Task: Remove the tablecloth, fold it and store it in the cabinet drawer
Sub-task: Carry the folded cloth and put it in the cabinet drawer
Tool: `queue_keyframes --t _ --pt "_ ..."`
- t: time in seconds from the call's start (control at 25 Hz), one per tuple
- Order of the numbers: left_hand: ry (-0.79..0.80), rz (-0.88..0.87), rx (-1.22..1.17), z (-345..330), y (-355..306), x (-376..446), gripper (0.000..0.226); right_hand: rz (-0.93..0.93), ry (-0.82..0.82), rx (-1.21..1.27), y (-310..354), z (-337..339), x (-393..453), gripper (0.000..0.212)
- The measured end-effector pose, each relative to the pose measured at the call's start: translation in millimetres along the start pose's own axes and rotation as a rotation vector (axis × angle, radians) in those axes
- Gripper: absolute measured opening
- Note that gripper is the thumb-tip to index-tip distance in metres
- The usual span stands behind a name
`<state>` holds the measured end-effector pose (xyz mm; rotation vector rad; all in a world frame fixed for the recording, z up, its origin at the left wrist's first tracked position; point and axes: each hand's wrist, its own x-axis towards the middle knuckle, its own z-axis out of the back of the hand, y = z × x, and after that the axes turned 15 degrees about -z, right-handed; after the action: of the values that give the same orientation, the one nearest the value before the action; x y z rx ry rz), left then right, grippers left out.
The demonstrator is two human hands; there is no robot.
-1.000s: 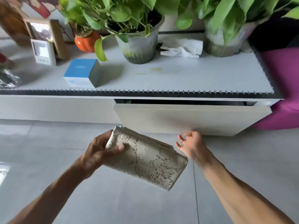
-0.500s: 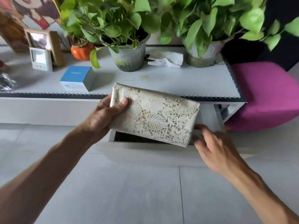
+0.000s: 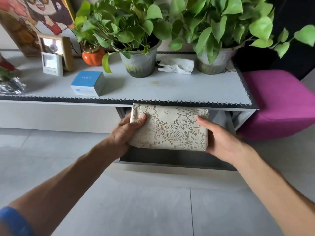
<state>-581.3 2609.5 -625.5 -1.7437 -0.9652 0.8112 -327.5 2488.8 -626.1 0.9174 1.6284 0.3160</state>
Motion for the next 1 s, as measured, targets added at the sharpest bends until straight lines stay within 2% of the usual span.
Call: queue_keyframes --t 0.04,0.12,0.24,0.36,0.44,0.52,0.6,0.68,0.72,0.8,0.84,0.88,0.92,1.0 --pt "-0.016 0.050 0.011 -1.8 3.2 4.2 0.029 -0.024 -0.006 0.053 3.2 3.5 10.9 0.053" --pt "-0.071 0.177 0.145 -2.8 13.7 17.1 0.020 -0.059 -0.136 0.046 3.6 12.7 31.2 0.056" --pt "-0.106 0.308 0.493 -2.2 38.0 36.3 0.016 -0.109 -0.310 -0.022 -4.1 24.2 58.5 0.037" --pt "-0.042 0.307 0.788 -1.3 58.2 47.9 0.043 -0.151 -0.449 -0.121 -12.4 31.0 85.1 0.039" --pt "0.002 0.293 0.882 -3.0 67.8 51.4 0.057 -0.168 -0.506 -0.188 -13.6 31.3 97.4 0.053" --pt "-0.022 0.264 0.904 -8.7 64.2 54.4 0.062 -0.142 -0.543 -0.295 -8.8 25.0 95.8 0.062" --pt "-0.103 0.148 0.761 -12.8 44.6 49.9 0.063 0.035 -0.556 -0.223 0.7 16.1 72.9 0.062" --pt "-0.021 -0.160 0.670 -15.1 17.4 17.8 0.066 0.394 -0.481 -0.216 -4.3 0.4 31.5 0.060" --pt "0.085 -0.389 0.817 -15.8 7.1 -6.5 0.068 0.578 -0.478 -0.405 -14.9 -8.7 8.4 0.064" --pt "0.283 -0.782 1.338 -10.9 11.1 -58.3 0.074 0.878 -0.607 -1.021 -51.6 -16.8 -17.5 0.077" --pt "0.352 -0.878 1.560 -9.4 22.8 -82.3 0.077 0.996 -0.703 -1.307 -75.6 -18.9 -23.7 0.082" --pt "0.404 -0.891 1.711 -6.7 39.0 -101.4 0.078 1.044 -0.787 -1.489 -98.1 -21.7 -27.4 0.083" --pt "0.441 -0.887 1.808 -3.4 56.3 -115.6 0.078 1.057 -0.848 -1.570 -116.5 -22.9 -27.0 0.082" --pt "0.473 -0.896 1.928 5.5 83.1 -128.5 0.078 1.081 -0.955 -1.612 -139.3 -17.8 -19.5 0.078"
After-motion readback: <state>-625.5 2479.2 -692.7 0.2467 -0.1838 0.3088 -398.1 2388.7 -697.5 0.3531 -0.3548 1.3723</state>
